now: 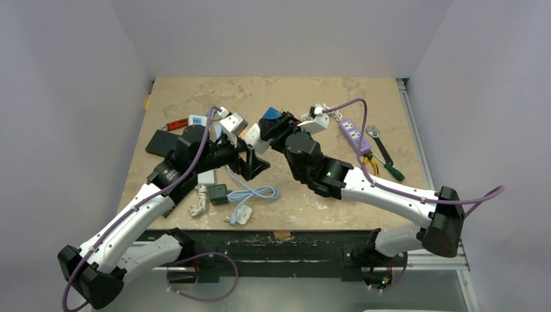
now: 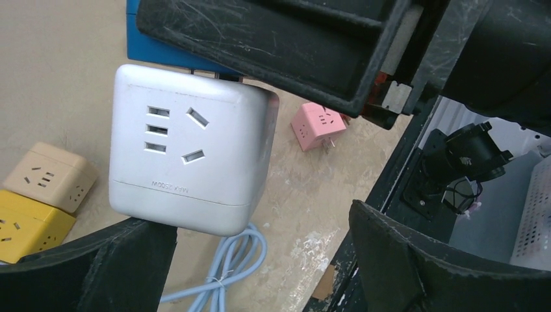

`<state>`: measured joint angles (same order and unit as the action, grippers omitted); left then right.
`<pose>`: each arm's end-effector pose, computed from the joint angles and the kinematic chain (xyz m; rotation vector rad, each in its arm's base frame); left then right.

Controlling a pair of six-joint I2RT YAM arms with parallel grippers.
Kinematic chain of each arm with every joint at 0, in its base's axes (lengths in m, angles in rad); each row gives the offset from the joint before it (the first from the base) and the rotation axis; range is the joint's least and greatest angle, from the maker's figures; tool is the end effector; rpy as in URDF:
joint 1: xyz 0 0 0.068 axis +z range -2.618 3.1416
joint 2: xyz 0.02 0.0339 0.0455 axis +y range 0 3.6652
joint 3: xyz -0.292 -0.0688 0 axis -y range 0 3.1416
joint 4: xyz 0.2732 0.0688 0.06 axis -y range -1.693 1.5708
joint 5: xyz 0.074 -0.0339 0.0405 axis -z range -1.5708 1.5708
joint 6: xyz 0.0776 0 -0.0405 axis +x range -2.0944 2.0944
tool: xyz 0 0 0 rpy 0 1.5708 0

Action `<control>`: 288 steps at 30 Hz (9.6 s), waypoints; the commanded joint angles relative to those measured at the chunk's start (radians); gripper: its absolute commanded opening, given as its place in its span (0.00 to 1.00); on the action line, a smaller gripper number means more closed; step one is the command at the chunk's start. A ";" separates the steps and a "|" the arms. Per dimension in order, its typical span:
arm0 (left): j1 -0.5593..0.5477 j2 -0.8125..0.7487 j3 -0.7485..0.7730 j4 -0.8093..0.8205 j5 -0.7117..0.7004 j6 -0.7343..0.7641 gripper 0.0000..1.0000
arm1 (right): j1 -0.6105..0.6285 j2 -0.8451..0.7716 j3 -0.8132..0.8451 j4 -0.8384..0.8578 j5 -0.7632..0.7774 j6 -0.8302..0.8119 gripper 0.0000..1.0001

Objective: Pull the plug off the socket
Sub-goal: Remove the plug from the socket, then place the plug at the center of the board, then place the socket at the center of the board, then move the socket to the center of the board.

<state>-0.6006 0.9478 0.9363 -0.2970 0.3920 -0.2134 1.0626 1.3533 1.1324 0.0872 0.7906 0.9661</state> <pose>0.1997 -0.1727 0.3633 0.6499 1.8507 -0.9156 0.2254 0.2913 0.3802 0.5163 1.6595 0.8526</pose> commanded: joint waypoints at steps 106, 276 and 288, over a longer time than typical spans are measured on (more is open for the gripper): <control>0.098 -0.045 0.144 -0.056 0.182 0.124 0.00 | 0.037 0.035 0.172 0.116 -0.290 -0.024 0.64; 0.483 0.768 0.514 -0.628 -0.080 0.340 1.00 | -0.362 0.342 0.456 -0.678 -0.471 -0.478 0.99; 0.453 0.897 0.413 -0.527 -0.025 0.228 1.00 | -0.362 0.216 0.290 -0.601 -0.388 -0.445 0.96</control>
<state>-0.1421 1.8187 1.3464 -0.9028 0.3286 0.0830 0.7002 1.6394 1.4528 -0.5800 0.3462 0.5087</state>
